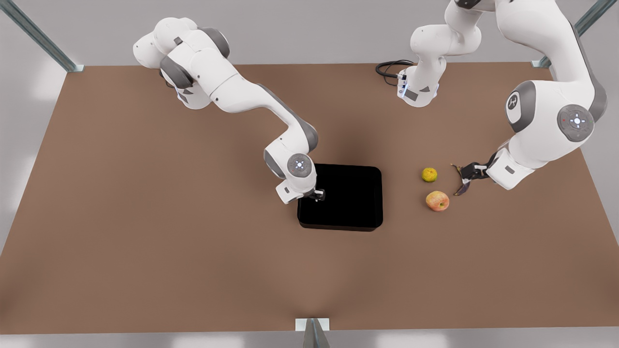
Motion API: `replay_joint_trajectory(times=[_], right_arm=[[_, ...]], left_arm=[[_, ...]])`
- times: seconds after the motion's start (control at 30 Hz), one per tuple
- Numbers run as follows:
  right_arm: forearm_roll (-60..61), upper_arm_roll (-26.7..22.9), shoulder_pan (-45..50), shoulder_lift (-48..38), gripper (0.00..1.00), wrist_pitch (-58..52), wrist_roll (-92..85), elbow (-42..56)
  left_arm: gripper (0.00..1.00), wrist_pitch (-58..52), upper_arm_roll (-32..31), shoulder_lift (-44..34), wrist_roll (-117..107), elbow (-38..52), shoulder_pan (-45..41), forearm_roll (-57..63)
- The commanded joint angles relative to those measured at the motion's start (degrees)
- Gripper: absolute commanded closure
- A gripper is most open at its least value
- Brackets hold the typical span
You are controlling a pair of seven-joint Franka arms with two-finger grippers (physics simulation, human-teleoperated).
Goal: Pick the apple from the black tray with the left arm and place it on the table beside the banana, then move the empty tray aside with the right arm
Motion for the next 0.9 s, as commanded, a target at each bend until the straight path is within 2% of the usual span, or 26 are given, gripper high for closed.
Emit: replay_joint_trajectory(times=[0.0, 0.3, 0.4, 0.43, 0.47, 0.53, 0.73, 0.87], right_arm=[[0.03, 0.00, -0.05, -0.37, 0.00, 2.16, -2.05, -0.99], [0.47, -0.17, -0.58, -0.73, 0.05, 2.16, -6.80, -4.15], [0.82, -0.17, -0.93, -0.73, 0.19, 2.16, -6.71, -4.15], [0.91, -0.17, -1.02, -0.73, 0.32, 2.07, -6.63, -4.15], [3.37, -0.26, -1.02, -0.73, 0.40, 2.07, -6.80, -4.15], [3.46, -0.26, -1.02, -0.73, 0.47, 2.07, -6.63, -4.15], [3.73, -0.26, -1.10, -0.81, 0.67, 1.81, -6.80, -4.06], [3.72, -0.35, -1.10, -1.16, 0.72, 1.72, -6.80, -3.80]], left_arm=[[0.00, -0.80, 0.02, 0.08, 3.51, 0.02, 0.02, 0.01], [0.00, -0.63, 0.02, 0.17, 3.51, 0.02, 0.02, 0.01], [0.00, -0.71, 0.02, 0.17, 3.51, 0.02, 0.02, 0.01], [0.00, -0.71, 0.02, 0.17, 3.51, 0.02, 0.02, 0.01], [0.00, -0.71, 0.02, 0.17, 3.51, 0.02, 0.02, 0.01], [0.00, -0.63, 0.02, 0.26, 3.51, 0.02, 0.02, 0.01], [0.00, -0.63, 0.02, 0.26, 3.51, 0.02, 0.02, -0.07], [0.00, -0.63, 0.02, 0.26, 3.51, 0.02, 0.02, -0.07]])
